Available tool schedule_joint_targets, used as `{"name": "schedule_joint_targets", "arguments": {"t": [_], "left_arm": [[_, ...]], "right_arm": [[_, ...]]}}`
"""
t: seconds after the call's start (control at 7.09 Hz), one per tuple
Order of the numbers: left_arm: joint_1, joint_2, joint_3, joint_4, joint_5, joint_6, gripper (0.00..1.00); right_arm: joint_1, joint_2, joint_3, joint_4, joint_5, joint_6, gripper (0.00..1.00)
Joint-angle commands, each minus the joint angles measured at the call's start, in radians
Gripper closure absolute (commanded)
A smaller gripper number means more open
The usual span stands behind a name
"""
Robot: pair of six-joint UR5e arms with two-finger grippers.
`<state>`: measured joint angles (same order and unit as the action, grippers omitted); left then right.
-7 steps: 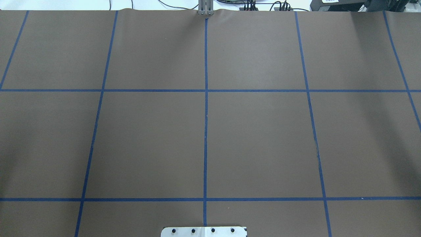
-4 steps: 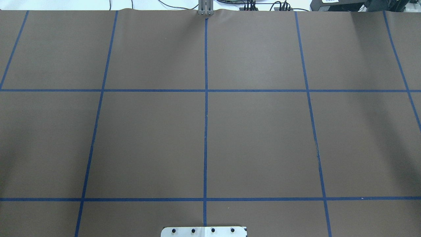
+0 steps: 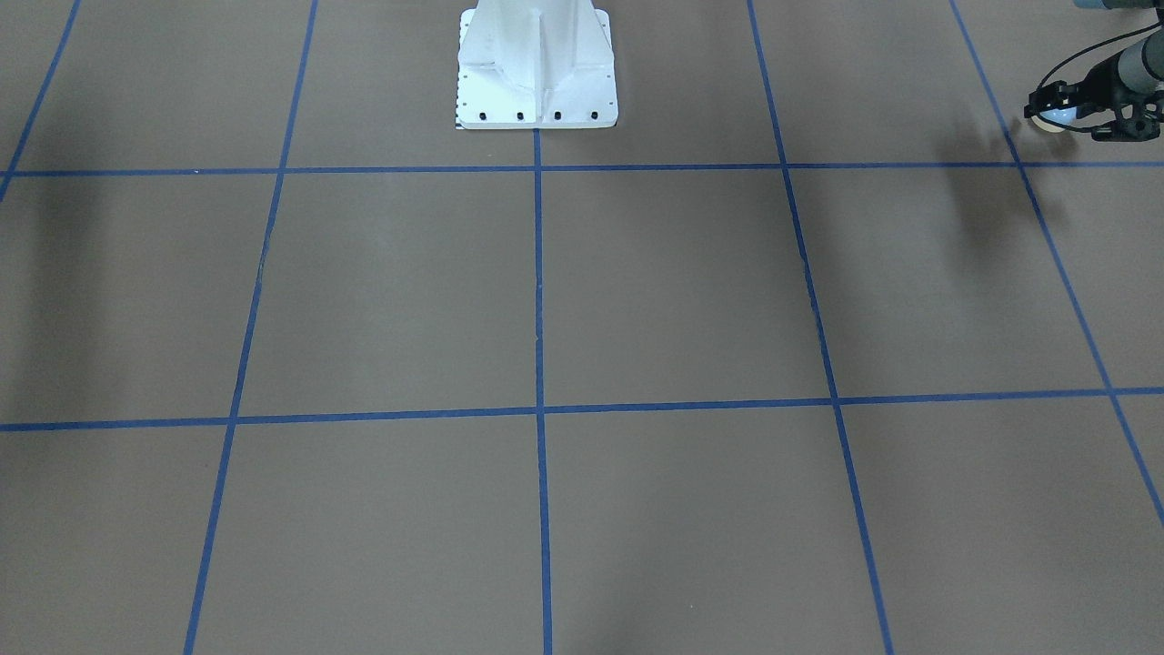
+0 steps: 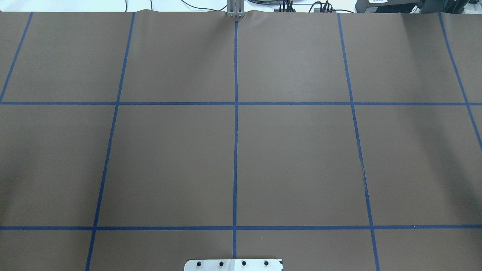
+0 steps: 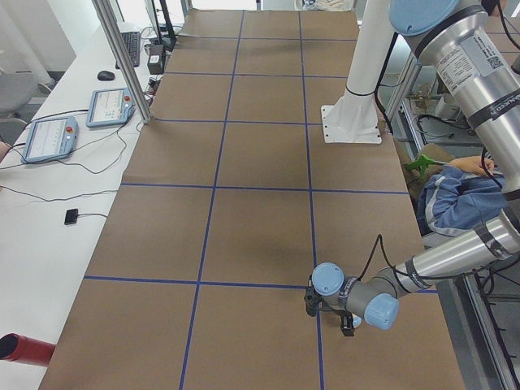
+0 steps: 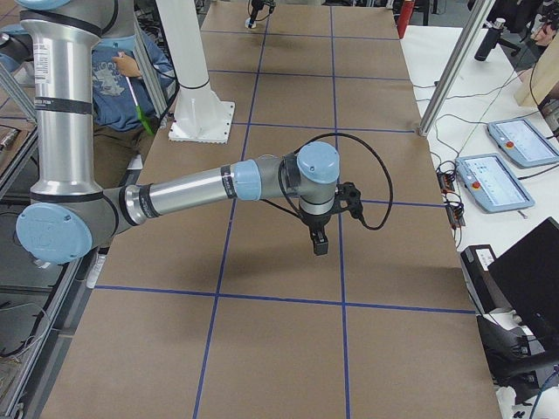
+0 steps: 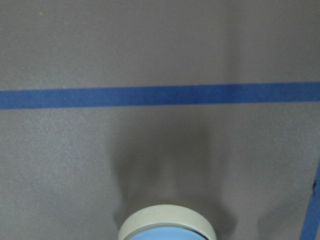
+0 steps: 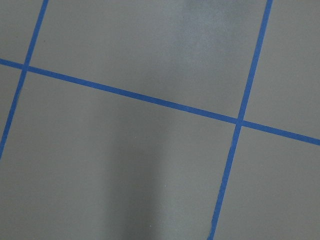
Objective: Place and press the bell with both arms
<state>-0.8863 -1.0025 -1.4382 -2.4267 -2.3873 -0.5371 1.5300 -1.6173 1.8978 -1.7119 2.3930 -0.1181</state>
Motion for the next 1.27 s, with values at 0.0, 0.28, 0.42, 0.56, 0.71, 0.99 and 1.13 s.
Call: {"name": "schedule_joint_targets", "arguments": {"t": [0.0, 0.28, 0.42, 0.56, 0.71, 0.99, 1.13], "left_arm": [[0.006, -0.004, 0.013, 0.000, 0.002, 0.002, 0.01], [0.007, -0.002, 0.019, -0.002, 0.002, 0.002, 0.07], [0.007, -0.004, 0.019, -0.003, 0.002, 0.002, 0.07], [0.007, -0.002, 0.019, -0.003, 0.002, 0.000, 0.20], [0.007, -0.002, 0.019, -0.005, 0.002, -0.003, 0.51], [0.007, 0.004, 0.016, -0.067, -0.003, -0.013, 1.00], [0.007, 0.010, 0.009, -0.089, -0.003, -0.029, 1.00]], "right_arm": [[-0.001, -0.006, 0.006, 0.002, 0.000, 0.000, 0.00], [-0.002, -0.007, 0.007, 0.000, 0.000, 0.000, 0.00], [-0.004, -0.007, 0.007, 0.000, 0.000, 0.000, 0.00], [-0.005, -0.012, 0.009, 0.000, 0.000, 0.000, 0.00], [-0.007, -0.013, 0.009, 0.002, 0.000, 0.000, 0.00], [-0.007, -0.013, 0.012, 0.002, 0.002, 0.000, 0.00], [-0.007, -0.013, 0.015, 0.002, 0.002, 0.000, 0.00]]}}
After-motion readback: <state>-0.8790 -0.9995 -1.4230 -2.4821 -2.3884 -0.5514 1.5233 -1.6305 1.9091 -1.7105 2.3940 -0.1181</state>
